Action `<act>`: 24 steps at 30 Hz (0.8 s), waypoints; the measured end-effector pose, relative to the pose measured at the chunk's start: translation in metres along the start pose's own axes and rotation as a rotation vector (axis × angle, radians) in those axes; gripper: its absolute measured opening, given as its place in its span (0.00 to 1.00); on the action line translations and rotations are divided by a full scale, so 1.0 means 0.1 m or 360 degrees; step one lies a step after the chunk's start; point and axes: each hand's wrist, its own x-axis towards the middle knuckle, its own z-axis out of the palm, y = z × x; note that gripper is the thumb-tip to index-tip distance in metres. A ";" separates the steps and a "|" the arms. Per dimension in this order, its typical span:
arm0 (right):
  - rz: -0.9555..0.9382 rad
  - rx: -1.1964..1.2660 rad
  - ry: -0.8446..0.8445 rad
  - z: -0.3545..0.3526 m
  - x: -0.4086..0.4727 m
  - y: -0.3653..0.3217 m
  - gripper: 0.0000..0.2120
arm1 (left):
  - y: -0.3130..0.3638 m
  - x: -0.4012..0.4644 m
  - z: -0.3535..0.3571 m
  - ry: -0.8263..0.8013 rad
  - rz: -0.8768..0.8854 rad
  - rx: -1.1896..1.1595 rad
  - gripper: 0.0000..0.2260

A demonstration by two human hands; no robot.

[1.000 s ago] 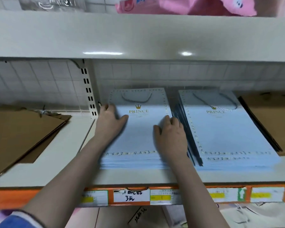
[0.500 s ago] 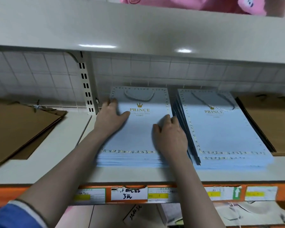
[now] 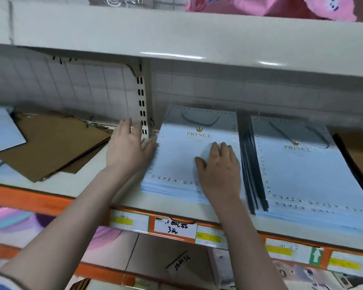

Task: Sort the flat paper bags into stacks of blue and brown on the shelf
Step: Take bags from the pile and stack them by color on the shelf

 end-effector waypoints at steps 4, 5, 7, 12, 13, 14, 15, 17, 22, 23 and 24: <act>-0.0150 0.0112 -0.0010 0.10 -0.03 -0.39 0.29 | -0.45 -0.15 -0.24 0.0011 -0.0122 0.0117 0.27; -0.0183 0.0132 -0.0019 0.14 -0.04 -0.50 0.29 | -0.57 -0.18 -0.28 0.0011 -0.0155 0.0137 0.26; -0.0246 0.0167 -0.0036 0.23 -0.05 -0.75 0.29 | -0.83 -0.20 -0.38 0.0003 -0.0247 0.0177 0.27; -0.0311 0.0160 0.0014 0.54 -0.07 -1.49 0.27 | -1.58 -0.23 -0.63 0.0027 -0.0451 0.0155 0.29; -0.0342 0.0131 0.0050 0.60 -0.08 -1.67 0.27 | -1.77 -0.23 -0.68 0.0038 -0.0474 0.0143 0.29; -0.0392 0.0094 0.0065 0.66 -0.08 -1.86 0.27 | -1.97 -0.23 -0.72 0.0060 -0.0486 0.0133 0.28; -0.0435 0.0062 0.0050 0.73 -0.09 -2.06 0.27 | -2.19 -0.23 -0.77 0.0088 -0.0485 0.0121 0.28; -0.0480 0.0048 0.0029 0.85 -0.08 -2.49 0.27 | -2.64 -0.21 -0.88 0.0129 -0.0492 0.0096 0.27; -0.0475 0.0141 0.0034 1.21 -0.06 -3.60 0.25 | -3.76 -0.12 -1.21 0.0056 -0.0548 0.0123 0.27; -0.0489 0.0189 0.0058 1.27 -0.04 -3.79 0.25 | -3.96 -0.10 -1.26 0.0051 -0.0552 0.0121 0.27; -0.0485 0.0187 0.0016 1.33 -0.02 -3.96 0.24 | -4.15 -0.07 -1.32 0.0042 -0.0556 0.0126 0.27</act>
